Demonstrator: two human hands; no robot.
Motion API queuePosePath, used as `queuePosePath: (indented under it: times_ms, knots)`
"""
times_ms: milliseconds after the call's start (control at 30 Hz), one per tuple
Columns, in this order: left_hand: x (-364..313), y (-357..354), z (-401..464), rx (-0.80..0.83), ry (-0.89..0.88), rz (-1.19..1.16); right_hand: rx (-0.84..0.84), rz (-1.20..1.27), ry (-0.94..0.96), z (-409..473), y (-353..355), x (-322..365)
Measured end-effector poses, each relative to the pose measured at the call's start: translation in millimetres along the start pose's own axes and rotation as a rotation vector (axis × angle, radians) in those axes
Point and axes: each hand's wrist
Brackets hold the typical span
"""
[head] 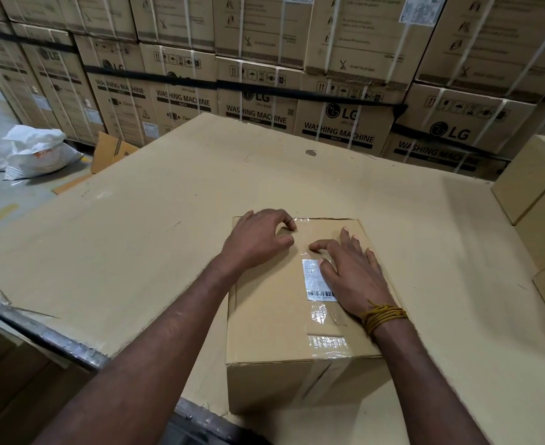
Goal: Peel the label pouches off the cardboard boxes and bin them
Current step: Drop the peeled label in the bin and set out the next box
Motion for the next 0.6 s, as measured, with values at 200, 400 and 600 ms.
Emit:
queuePosePath:
  times_ms: [200, 400, 600]
  knots:
    - [-1.4, 0.3, -1.0, -0.01, 0.004, -0.002, -0.026, 0.024, -0.01, 0.4, -1.1, -1.2]
    - [-1.9, 0.2, -1.0, -0.009, 0.003, -0.001, -0.018, 0.004, -0.003, 0.8, -1.6, -2.2]
    - [-2.4, 0.5, -1.3, -0.012, 0.005, 0.003, -0.016, -0.01, 0.013, 1.7, -2.7, -3.3]
Point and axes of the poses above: each hand's wrist, its own z-axis towards the middle knuckle, its own y-axis out of the back of the hand, x = y × z, and after that the axes turned 10 degrees about -z, right-handed
